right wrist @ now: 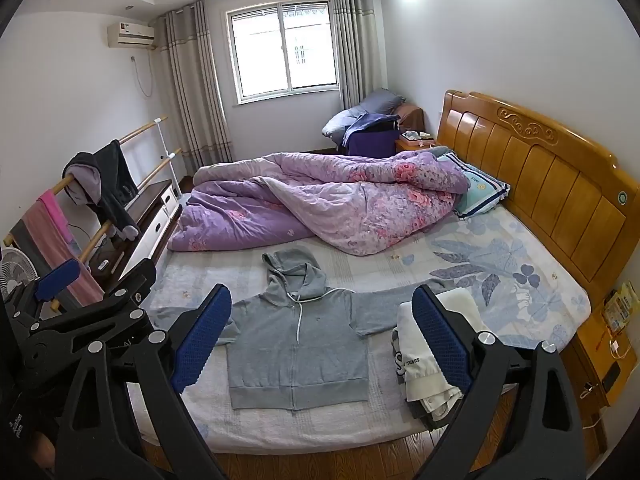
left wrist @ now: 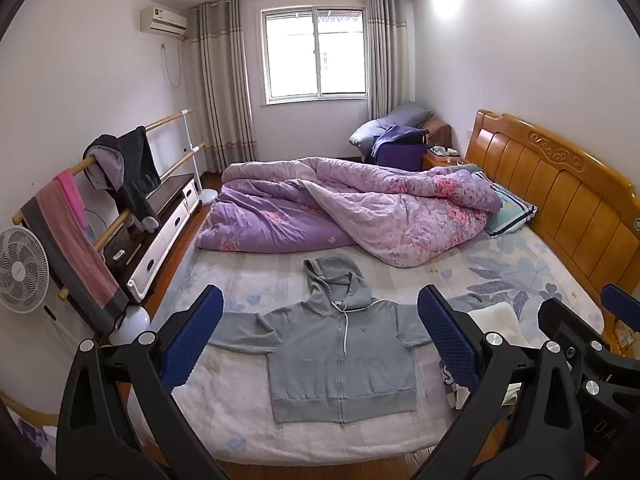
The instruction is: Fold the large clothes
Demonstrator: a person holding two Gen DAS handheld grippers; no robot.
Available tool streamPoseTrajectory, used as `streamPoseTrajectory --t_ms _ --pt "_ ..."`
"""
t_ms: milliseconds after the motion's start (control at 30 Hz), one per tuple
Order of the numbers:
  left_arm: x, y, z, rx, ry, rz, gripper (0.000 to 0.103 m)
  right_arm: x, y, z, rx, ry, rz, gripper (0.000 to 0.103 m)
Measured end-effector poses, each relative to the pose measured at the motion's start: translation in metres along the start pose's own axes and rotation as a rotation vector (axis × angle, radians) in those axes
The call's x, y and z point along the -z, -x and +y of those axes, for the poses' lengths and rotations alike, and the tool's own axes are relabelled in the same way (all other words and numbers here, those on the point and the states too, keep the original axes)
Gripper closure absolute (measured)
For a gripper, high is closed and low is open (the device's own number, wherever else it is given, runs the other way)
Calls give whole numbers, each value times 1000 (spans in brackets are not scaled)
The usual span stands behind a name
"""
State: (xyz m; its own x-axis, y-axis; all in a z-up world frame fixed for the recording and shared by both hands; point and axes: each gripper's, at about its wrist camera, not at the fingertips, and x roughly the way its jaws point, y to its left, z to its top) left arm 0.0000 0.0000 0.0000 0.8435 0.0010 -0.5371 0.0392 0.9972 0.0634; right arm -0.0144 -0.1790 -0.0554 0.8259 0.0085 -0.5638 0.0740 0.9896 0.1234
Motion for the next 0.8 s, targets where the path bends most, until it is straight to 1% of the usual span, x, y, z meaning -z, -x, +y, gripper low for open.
streamPoseTrajectory --t_ms 800 --pt "0 0 0 3 2 8 5 0 0 0 5 8 5 15"
